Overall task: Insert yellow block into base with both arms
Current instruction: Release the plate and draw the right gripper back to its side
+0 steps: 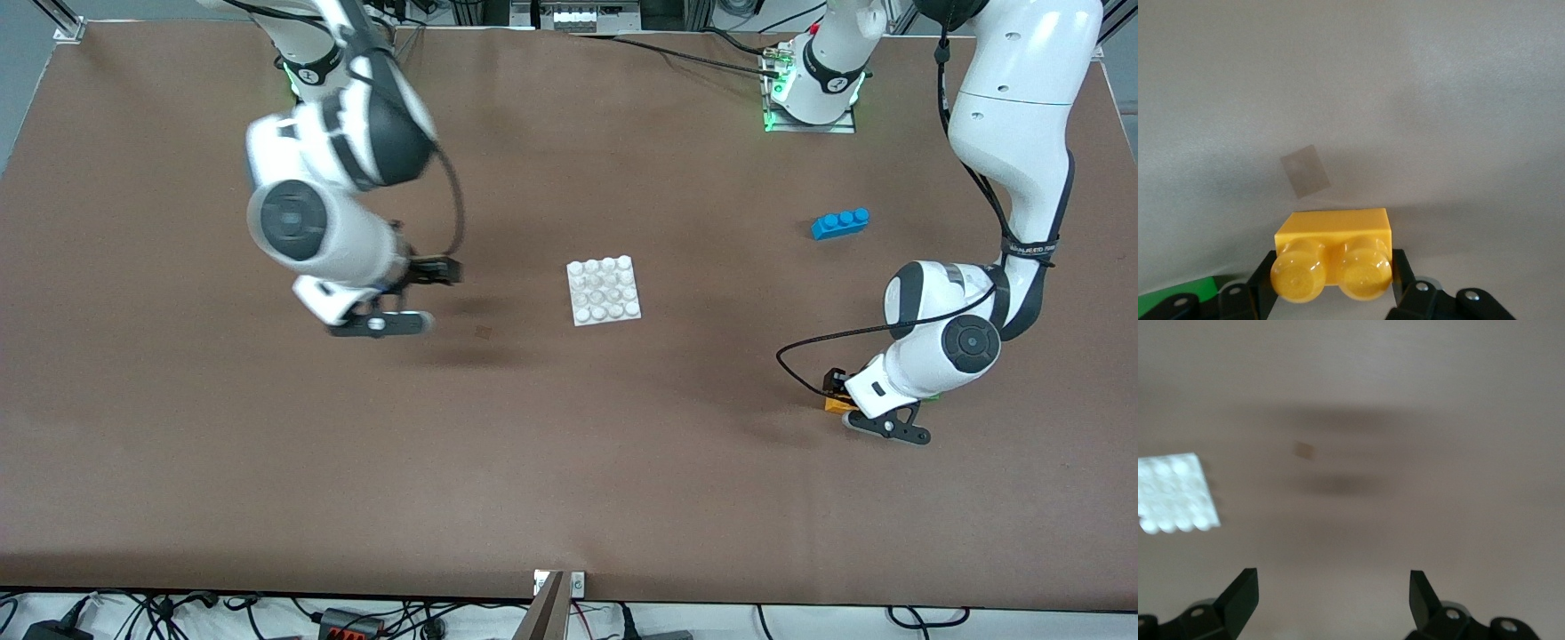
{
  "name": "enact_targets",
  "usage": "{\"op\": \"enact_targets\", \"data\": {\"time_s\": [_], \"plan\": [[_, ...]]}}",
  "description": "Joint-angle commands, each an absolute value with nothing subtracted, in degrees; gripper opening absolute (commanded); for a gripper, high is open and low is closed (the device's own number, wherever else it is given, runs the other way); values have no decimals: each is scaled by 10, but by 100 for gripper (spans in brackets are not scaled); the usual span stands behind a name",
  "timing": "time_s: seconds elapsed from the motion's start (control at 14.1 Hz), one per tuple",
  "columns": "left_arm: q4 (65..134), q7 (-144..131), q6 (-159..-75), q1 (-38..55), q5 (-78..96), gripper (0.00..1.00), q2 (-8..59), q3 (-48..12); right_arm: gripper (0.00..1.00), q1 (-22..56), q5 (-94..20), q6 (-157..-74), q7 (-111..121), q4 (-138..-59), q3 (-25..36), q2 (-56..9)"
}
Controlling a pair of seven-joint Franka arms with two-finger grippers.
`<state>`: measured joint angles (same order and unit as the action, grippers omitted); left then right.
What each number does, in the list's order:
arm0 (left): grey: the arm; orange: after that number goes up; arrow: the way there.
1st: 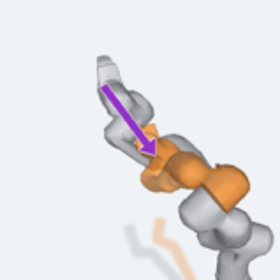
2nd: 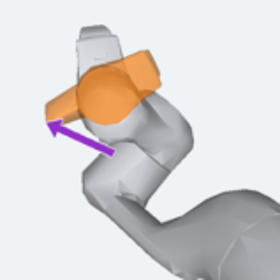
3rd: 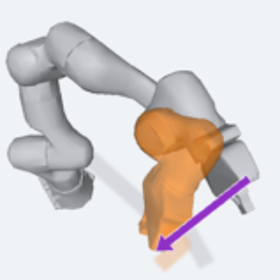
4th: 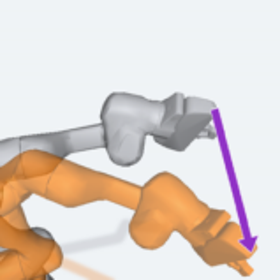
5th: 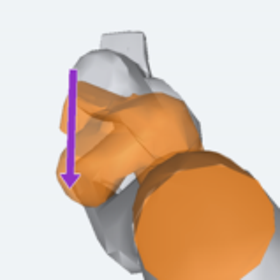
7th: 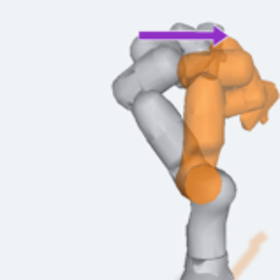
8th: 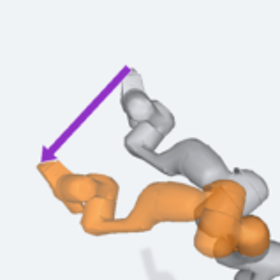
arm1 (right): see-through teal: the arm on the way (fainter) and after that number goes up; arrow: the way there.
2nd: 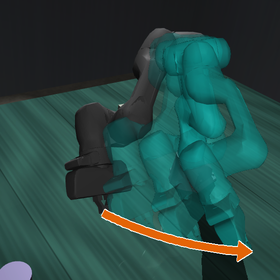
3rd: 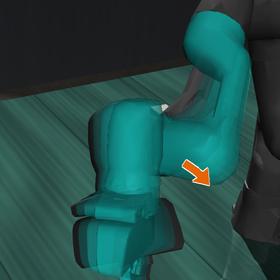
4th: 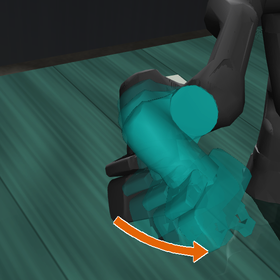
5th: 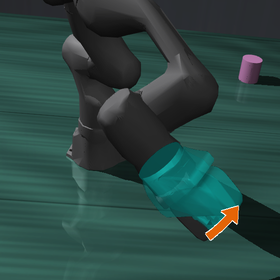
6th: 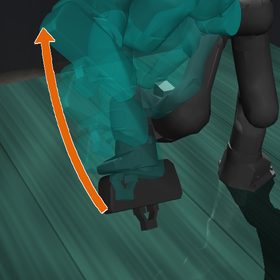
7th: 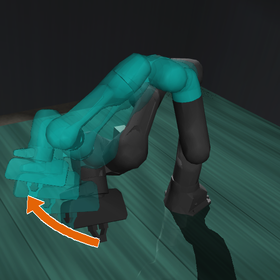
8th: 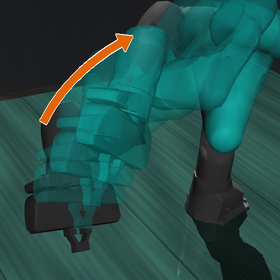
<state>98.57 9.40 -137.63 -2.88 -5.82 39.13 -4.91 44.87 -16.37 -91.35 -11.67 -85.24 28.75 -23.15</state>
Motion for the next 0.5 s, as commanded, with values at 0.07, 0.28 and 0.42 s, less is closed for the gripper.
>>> {"op": "enact_targets", "data": {"time_s": [0.07,0.28,0.42], "plan": [[980,100,-1379,-28,-55,71,394,-49,100,457,-73,-811,-25,-853,375,-148],[980,93,-1377,-28,-54,64,392,-49,100,430,16,-803,16,-853,379,-102],[980,92,-1373,-28,-54,60,389,-50,100,370,81,-805,20,-853,312,-95]]}}
